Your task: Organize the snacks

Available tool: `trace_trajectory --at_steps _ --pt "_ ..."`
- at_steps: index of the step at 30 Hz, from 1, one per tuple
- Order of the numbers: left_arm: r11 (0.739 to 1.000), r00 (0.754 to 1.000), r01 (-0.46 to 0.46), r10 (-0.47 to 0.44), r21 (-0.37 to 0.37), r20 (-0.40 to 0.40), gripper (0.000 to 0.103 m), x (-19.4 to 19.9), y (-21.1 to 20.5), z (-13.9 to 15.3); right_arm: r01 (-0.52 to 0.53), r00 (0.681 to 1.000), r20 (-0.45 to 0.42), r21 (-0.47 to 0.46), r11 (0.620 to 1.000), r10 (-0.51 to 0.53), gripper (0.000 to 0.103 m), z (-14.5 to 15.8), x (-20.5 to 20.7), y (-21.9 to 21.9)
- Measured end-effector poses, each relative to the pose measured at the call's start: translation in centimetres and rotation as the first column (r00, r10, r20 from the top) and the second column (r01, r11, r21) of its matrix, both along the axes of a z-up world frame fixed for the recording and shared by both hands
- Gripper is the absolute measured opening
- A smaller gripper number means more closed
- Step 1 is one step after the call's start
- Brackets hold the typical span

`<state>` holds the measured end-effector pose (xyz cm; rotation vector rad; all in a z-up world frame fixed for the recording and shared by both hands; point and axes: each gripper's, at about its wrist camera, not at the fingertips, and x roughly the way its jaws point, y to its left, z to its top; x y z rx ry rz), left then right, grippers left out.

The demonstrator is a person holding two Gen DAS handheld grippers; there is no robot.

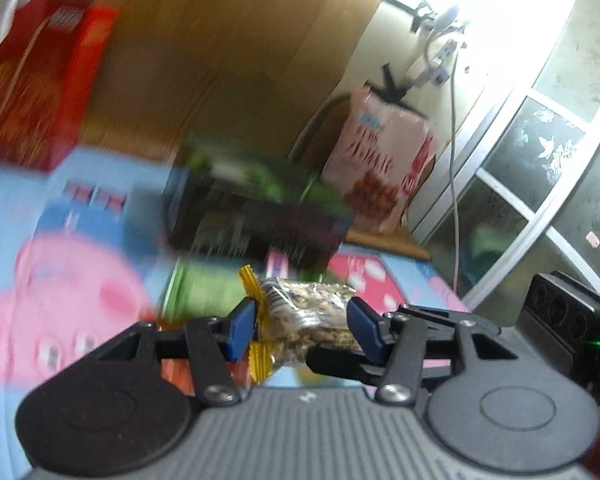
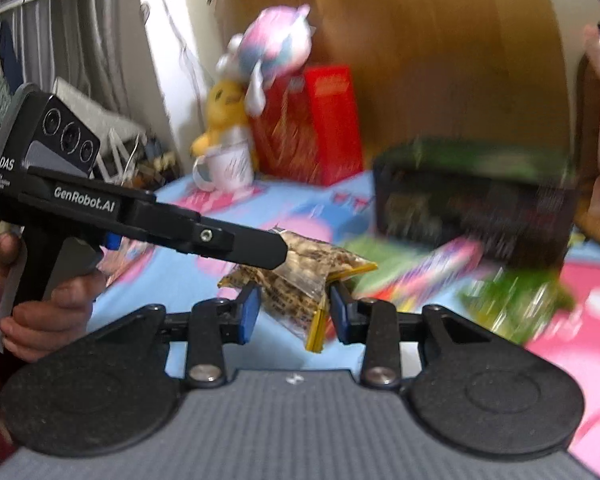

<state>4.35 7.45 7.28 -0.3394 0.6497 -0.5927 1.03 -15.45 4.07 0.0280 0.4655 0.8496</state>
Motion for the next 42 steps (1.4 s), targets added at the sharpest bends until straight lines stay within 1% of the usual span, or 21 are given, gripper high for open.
trace_trajectory --at_steps 3,5,10,13,14,15,17,19,20,23,26,28,30,31,32,34,35,36,37,39,42 --pt "1.000 0.999 -0.005 0.003 0.030 0.050 0.050 3.5 -1.9 2.1 0.043 0.998 0.041 0.020 0.999 -0.044 0.040 2.1 2.9 -0.7" --pt "0.999 0.998 -0.015 0.012 0.047 0.058 0.050 6.0 -3.1 2.8 0.072 0.996 0.051 0.025 0.997 -0.074 0.040 3.0 5.1 -1.0" --pt "0.995 0.998 -0.058 0.055 0.080 0.038 0.056 12.1 -5.5 2.3 0.159 0.986 0.054 -0.004 0.987 -0.159 0.040 3.9 11.3 -1.0" --pt "0.987 0.994 -0.101 0.096 0.123 0.042 0.067 14.0 -5.9 1.6 0.187 0.981 0.055 -0.041 0.981 -0.185 0.043 3.1 14.1 -0.7" --pt "0.986 0.993 -0.113 0.109 0.120 0.042 0.067 14.0 -5.6 1.6 0.217 0.975 0.064 -0.063 0.974 -0.213 0.051 2.8 14.7 -0.6" --pt "0.989 0.993 -0.111 0.107 0.101 0.041 0.067 13.8 -5.0 1.6 0.261 0.964 0.083 -0.084 0.962 -0.254 0.055 2.6 15.1 -0.6" --pt "0.992 0.993 -0.109 0.106 0.068 0.047 0.071 12.7 -3.3 1.6 0.312 0.945 0.118 -0.041 0.949 -0.306 0.063 2.5 14.7 -1.5" --pt "0.991 0.992 -0.123 0.120 0.062 0.039 0.071 11.4 -1.6 1.2 0.331 0.938 0.099 0.033 0.943 -0.332 0.064 2.6 13.9 -3.1" --pt "0.991 0.993 -0.121 0.121 0.053 0.018 0.071 10.7 -0.7 0.8 0.328 0.940 0.075 0.062 0.943 -0.332 0.064 2.6 13.3 -3.7" --pt "0.994 0.990 -0.110 0.111 0.018 -0.088 0.071 9.6 1.5 -1.0 0.228 0.972 0.027 0.099 0.969 -0.232 0.064 2.4 10.9 -4.4" --pt "0.994 0.979 -0.109 0.112 0.025 -0.172 0.071 9.0 2.4 -3.2 0.120 0.992 0.027 0.024 0.992 -0.121 0.064 1.2 8.2 -3.0" --pt "0.994 0.968 -0.106 0.112 0.038 -0.224 0.068 9.1 2.3 -4.6 0.060 0.998 0.007 -0.035 0.998 -0.060 0.063 0.2 6.9 -1.7" --pt "0.997 0.961 -0.075 0.075 0.009 -0.266 0.066 9.0 1.9 -5.7 0.013 1.000 -0.003 -0.089 0.996 -0.013 0.063 -0.7 5.9 -0.4" --pt "0.998 0.965 -0.064 0.066 0.017 -0.254 0.059 8.7 1.4 -5.7 0.001 1.000 0.008 -0.124 0.992 0.000 0.063 -1.0 5.4 0.3" --pt "0.999 0.964 -0.038 0.042 0.019 -0.263 0.050 8.6 0.8 -5.7 -0.007 1.000 0.029 -0.171 0.985 0.012 0.063 -1.3 5.0 1.2" --pt "0.999 0.963 -0.029 0.033 0.019 -0.269 0.037 8.4 0.1 -5.8 -0.023 0.998 0.050 -0.247 0.969 0.036 0.063 -1.8 4.5 2.7" --pt "0.999 0.965 -0.049 0.053 0.022 -0.258 0.025 8.0 0.1 -5.6 -0.030 0.998 0.048 -0.267 0.963 0.044 0.063 -2.0 4.5 3.1" --pt "0.997 0.966 -0.073 0.079 0.034 -0.247 0.021 7.6 0.1 -5.4 -0.016 0.996 0.078 -0.281 0.960 0.039 0.063 -2.2 4.1 3.3" --pt "0.996 0.966 -0.089 0.092 0.023 -0.243 0.016 7.1 0.5 -5.1 -0.008 0.994 0.099 -0.302 0.953 0.039 0.063 -2.3 3.9 3.5" --pt "0.994 0.966 -0.109 0.101 -0.021 -0.237 0.012 5.9 1.6 -4.8 0.006 0.991 0.129 -0.333 0.943 0.040 0.057 -2.7 3.2 3.8" --pt "0.993 0.971 -0.113 0.100 -0.045 -0.219 0.012 3.6 2.4 -4.3 -0.011 0.991 0.125 -0.332 0.943 0.056 0.052 -2.4 2.7 3.7"
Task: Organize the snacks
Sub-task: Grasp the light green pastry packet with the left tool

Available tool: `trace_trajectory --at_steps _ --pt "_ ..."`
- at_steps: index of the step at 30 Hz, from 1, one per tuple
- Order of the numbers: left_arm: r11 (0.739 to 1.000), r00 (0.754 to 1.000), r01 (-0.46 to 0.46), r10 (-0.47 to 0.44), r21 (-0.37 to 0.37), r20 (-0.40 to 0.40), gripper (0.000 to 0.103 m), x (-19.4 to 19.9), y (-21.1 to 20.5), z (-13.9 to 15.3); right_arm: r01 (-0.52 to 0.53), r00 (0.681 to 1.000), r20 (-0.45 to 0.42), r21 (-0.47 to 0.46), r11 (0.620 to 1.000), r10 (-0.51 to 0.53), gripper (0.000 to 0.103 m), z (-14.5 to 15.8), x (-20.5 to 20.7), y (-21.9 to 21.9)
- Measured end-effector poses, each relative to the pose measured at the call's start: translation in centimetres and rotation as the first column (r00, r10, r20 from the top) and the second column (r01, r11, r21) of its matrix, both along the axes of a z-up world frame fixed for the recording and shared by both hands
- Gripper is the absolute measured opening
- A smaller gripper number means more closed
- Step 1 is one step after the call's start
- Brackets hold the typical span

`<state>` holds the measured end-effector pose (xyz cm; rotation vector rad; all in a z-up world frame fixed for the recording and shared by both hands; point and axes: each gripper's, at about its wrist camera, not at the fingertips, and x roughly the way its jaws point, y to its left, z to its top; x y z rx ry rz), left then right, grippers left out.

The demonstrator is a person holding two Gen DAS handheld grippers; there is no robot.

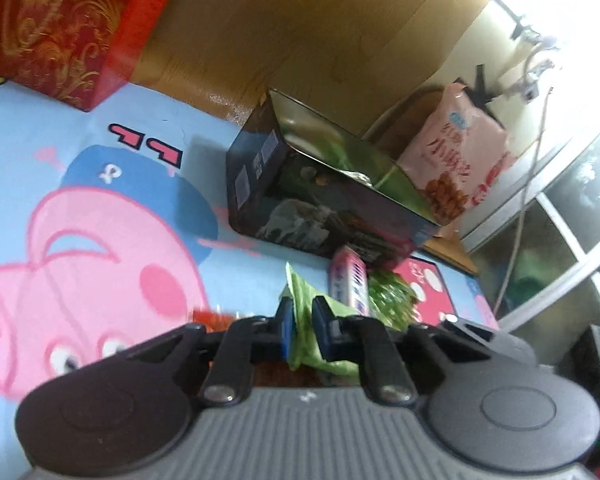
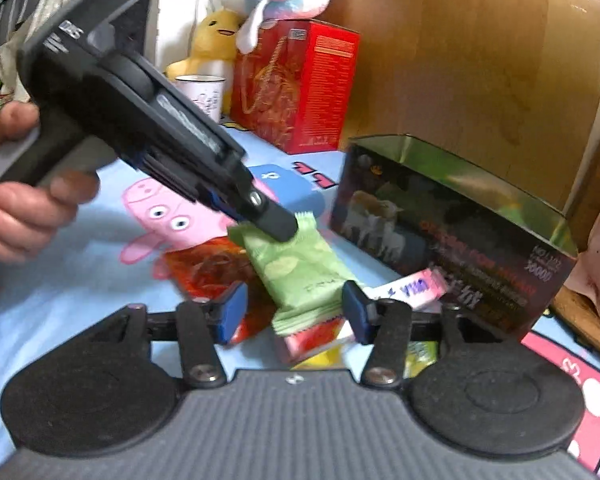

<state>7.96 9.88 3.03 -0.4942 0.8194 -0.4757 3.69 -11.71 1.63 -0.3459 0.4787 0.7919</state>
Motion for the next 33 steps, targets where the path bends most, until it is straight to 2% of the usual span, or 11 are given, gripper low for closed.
trace_trajectory --at_steps 4,7,10,12,14,18,21,24,27,33 --pt "1.000 1.000 -0.003 0.003 -0.008 0.013 0.012 -3.8 0.4 -0.2 -0.035 0.999 -0.004 0.014 0.999 0.035 0.053 -0.2 -1.9 0.1" --pt "1.000 1.000 0.001 -0.001 -0.019 0.009 0.012 -6.8 1.0 -0.9 -0.082 0.995 -0.049 0.044 0.996 0.084 0.053 -0.4 -3.7 -0.1" --pt "1.000 1.000 -0.009 0.009 0.015 -0.008 0.012 -8.6 1.5 -1.6 -0.142 0.982 -0.115 0.097 0.985 0.152 0.053 -0.5 -5.3 -0.3" --pt "0.999 1.000 -0.028 0.028 0.040 -0.008 0.018 -9.0 1.7 -1.8 -0.148 0.978 -0.129 0.110 0.983 0.161 0.053 -0.5 -6.1 -0.4" --pt "0.997 0.998 -0.062 0.062 0.052 0.000 0.034 -9.1 2.2 -1.7 -0.118 0.982 -0.134 0.131 0.984 0.136 0.053 -0.4 -6.4 -0.8" --pt "0.995 0.996 -0.088 0.086 0.053 0.030 0.050 -9.3 2.5 -1.4 -0.037 0.986 -0.151 0.181 0.983 0.065 0.058 -0.4 -5.7 -1.8" --pt "0.996 0.997 -0.079 0.077 0.047 0.028 0.052 -9.3 2.3 -1.6 0.009 0.990 -0.142 0.171 0.985 0.016 0.065 -0.8 -5.6 -2.2" --pt "0.997 0.997 -0.069 0.068 0.042 0.020 0.054 -9.2 2.0 -2.0 0.026 0.988 -0.154 0.152 0.988 -0.002 0.065 -1.4 -5.2 -2.2" --pt "0.997 0.998 -0.065 0.064 0.041 0.013 0.055 -9.1 1.9 -2.1 0.017 0.986 -0.165 0.136 0.991 0.006 0.069 -1.9 -4.9 -1.8" --pt "0.998 0.998 -0.058 0.058 0.029 0.005 0.056 -8.9 1.8 -2.3 -0.016 0.992 -0.119 0.123 0.992 0.031 0.074 -2.3 -5.0 -0.6"
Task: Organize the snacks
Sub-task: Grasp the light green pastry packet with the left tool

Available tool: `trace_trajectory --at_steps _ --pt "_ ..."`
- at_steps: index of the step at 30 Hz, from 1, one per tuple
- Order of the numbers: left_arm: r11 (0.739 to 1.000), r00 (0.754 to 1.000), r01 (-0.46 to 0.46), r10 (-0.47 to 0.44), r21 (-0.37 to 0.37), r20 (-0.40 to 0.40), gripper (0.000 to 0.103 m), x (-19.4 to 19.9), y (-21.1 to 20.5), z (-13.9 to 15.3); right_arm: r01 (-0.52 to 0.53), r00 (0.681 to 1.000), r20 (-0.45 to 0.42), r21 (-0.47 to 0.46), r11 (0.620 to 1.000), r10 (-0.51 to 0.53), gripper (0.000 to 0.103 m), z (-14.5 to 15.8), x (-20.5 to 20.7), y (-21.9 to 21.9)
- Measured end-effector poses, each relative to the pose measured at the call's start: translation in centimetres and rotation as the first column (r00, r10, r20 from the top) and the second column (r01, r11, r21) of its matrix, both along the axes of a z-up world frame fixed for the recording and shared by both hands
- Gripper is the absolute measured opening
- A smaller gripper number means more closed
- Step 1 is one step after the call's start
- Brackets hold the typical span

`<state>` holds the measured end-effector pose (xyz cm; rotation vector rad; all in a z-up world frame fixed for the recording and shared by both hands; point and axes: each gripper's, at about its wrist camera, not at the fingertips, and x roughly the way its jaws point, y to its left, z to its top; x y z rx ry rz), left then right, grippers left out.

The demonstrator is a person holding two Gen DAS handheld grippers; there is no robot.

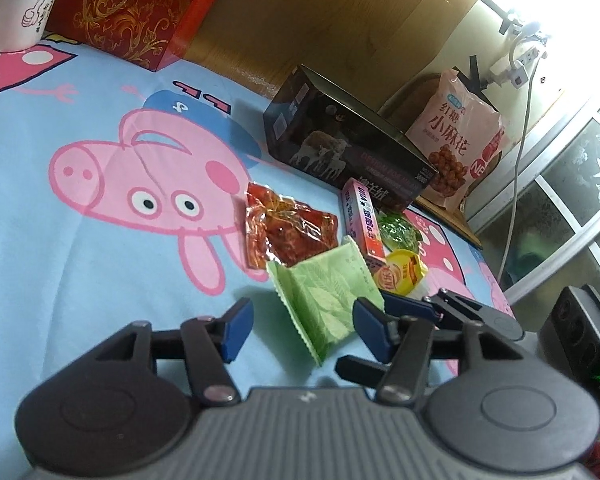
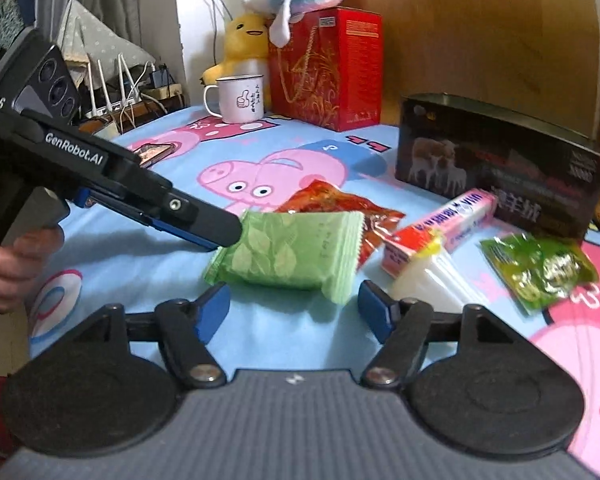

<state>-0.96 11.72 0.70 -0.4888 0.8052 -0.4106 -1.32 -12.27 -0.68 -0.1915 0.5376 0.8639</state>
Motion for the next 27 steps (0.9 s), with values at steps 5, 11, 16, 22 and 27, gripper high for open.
trace_trajectory --at_steps 5,11,16,22,27 --pt "0.999 1.000 0.021 -0.022 -0.029 -0.009 0.056 0.4 -0.2 -0.2 -0.026 1.000 0.000 0.001 1.000 0.026 0.077 0.0 0.3 0.7" --pt "0.998 0.999 0.038 -0.039 -0.053 -0.017 0.057 0.6 -0.4 -0.3 -0.033 0.999 -0.008 0.007 0.999 0.033 0.078 0.0 0.6 1.1" --pt "0.995 0.998 0.049 -0.052 -0.087 -0.030 0.055 1.0 -0.5 -0.5 -0.038 0.999 -0.005 0.008 0.999 0.038 0.076 -0.1 0.5 1.2" --pt "0.997 0.998 0.041 -0.044 -0.069 -0.042 0.042 1.2 -0.8 -0.5 -0.051 0.999 -0.002 0.020 0.999 0.051 0.069 0.0 0.4 1.1" --pt "0.996 0.998 0.003 -0.009 -0.093 -0.058 0.042 1.6 0.6 -0.6 -0.019 1.000 -0.016 0.043 0.999 0.020 0.070 0.1 0.8 0.6"
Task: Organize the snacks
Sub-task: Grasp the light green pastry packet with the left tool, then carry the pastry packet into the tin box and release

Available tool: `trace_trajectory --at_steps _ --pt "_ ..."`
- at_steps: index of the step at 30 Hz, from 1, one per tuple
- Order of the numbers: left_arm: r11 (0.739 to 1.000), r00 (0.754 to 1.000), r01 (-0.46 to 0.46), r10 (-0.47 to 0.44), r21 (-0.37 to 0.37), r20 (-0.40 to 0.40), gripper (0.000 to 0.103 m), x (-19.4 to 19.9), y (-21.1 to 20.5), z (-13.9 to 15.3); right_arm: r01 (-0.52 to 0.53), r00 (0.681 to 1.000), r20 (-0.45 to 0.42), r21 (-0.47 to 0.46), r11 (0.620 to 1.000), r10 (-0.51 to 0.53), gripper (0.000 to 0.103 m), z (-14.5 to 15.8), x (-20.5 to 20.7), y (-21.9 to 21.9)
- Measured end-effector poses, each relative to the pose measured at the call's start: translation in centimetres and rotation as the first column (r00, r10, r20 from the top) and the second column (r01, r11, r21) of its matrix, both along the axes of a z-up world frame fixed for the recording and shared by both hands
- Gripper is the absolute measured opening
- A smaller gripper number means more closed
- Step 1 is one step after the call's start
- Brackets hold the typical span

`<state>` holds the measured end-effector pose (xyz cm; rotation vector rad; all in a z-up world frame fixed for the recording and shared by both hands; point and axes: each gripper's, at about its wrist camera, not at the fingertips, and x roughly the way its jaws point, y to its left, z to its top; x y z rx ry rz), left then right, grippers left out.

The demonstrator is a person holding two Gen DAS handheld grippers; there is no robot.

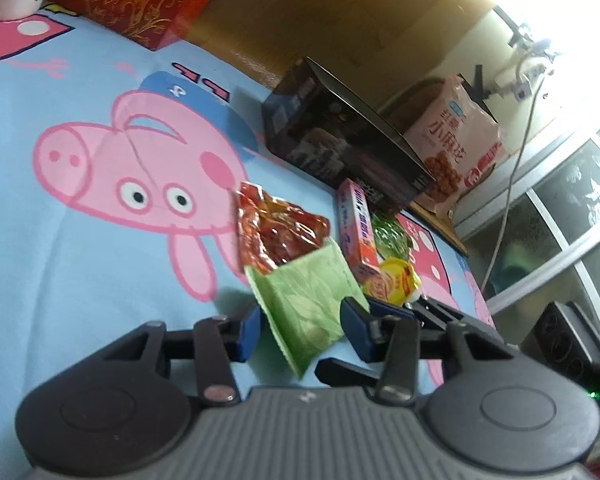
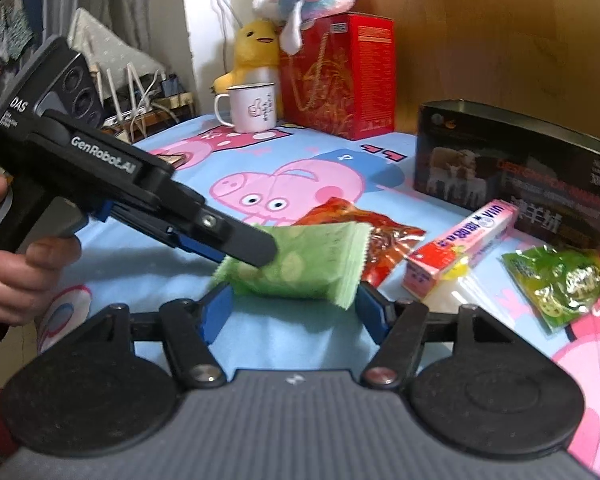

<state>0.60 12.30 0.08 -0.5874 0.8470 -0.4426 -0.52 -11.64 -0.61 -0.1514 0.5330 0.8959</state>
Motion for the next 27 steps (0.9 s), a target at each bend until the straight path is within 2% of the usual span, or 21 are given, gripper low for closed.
trace_trajectory --at_steps 1,2,4,5,7,9,13,18,23,27 --pt "1.000 1.000 0.004 -0.004 -0.002 -0.004 0.034 0.2 -0.1 -0.1 0.000 1.000 -0.008 0.001 1.000 0.000 0.070 0.0 0.2 0.0" --pt "1.000 1.000 0.004 -0.004 0.009 -0.005 0.031 0.2 -0.3 -0.2 -0.003 1.000 -0.012 0.001 1.000 0.003 0.069 0.0 0.3 0.2" --pt "0.999 1.000 0.001 -0.002 0.039 0.009 0.031 0.1 -0.9 0.1 -0.021 1.000 0.002 -0.012 1.000 0.021 0.059 0.0 0.1 0.8" --pt "0.999 1.000 0.003 -0.003 0.049 0.015 0.031 0.0 -1.0 0.4 -0.034 0.999 0.010 -0.020 0.999 0.034 0.059 0.1 -0.1 1.1" --pt "0.999 0.999 0.010 -0.011 0.041 0.030 0.031 -0.3 -0.7 0.9 -0.028 0.999 0.034 -0.026 0.999 0.029 0.058 0.3 -0.7 1.2" --pt "0.999 0.999 0.013 -0.014 0.030 0.049 0.031 -0.3 -0.4 1.7 -0.023 0.999 0.036 -0.002 1.000 0.023 0.049 0.8 -0.8 0.7" --pt "0.998 0.993 0.045 -0.050 0.043 0.108 0.031 1.0 -1.2 4.0 0.000 0.999 0.042 0.057 0.998 -0.003 0.047 2.6 -0.3 -0.5" --pt "0.992 0.974 0.072 -0.093 0.108 0.208 0.034 4.7 -4.0 7.4 0.059 0.993 0.100 0.098 0.993 -0.069 0.047 5.1 1.9 -2.1" --pt "0.988 0.962 0.097 -0.124 0.119 0.242 0.034 10.3 -7.5 9.5 0.156 0.974 0.141 0.133 0.979 -0.174 0.047 6.9 5.3 -4.1" --pt "0.981 0.954 0.105 -0.146 0.161 0.264 0.034 14.4 -10.3 10.2 0.248 0.959 0.097 0.182 0.952 -0.268 0.046 7.9 9.1 -6.3"
